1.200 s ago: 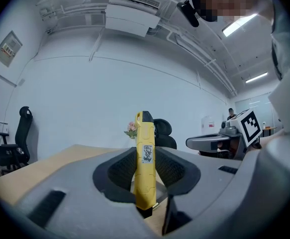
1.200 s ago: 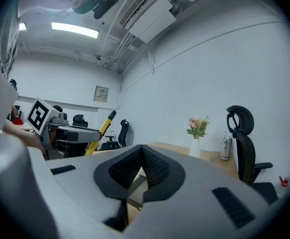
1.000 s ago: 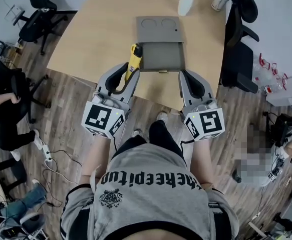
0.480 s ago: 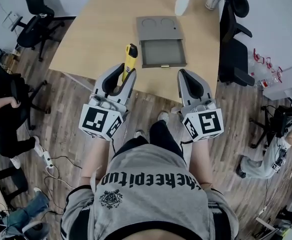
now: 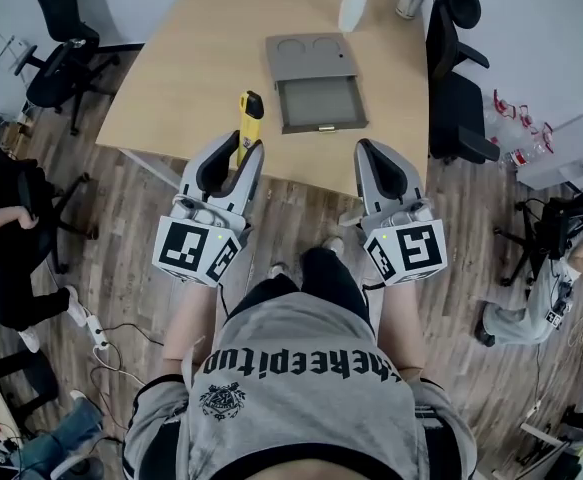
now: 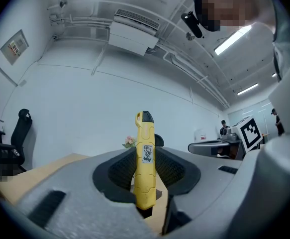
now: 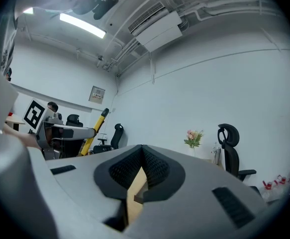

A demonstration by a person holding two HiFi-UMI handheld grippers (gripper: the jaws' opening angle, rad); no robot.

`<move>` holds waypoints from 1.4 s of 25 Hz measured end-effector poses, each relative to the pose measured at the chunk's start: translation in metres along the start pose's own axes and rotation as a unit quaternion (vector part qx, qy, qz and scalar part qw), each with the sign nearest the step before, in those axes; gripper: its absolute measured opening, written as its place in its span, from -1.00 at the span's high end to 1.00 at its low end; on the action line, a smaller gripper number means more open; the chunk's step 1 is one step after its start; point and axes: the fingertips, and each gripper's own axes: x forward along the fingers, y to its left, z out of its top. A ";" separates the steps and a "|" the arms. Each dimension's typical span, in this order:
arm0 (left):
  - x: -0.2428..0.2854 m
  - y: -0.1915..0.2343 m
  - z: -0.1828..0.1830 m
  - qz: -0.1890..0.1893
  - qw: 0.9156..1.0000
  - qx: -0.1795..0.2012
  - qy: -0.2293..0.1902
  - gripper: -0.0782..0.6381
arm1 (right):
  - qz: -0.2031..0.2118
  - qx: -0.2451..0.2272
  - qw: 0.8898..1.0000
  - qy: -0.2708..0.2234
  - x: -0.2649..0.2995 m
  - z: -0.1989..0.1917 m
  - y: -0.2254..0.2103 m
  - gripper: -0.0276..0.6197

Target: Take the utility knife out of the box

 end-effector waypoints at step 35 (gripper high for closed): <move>-0.031 -0.092 0.034 0.072 0.996 0.004 -0.046 0.43 | 0.060 -0.008 0.998 -0.022 -0.087 0.024 -0.017 0.90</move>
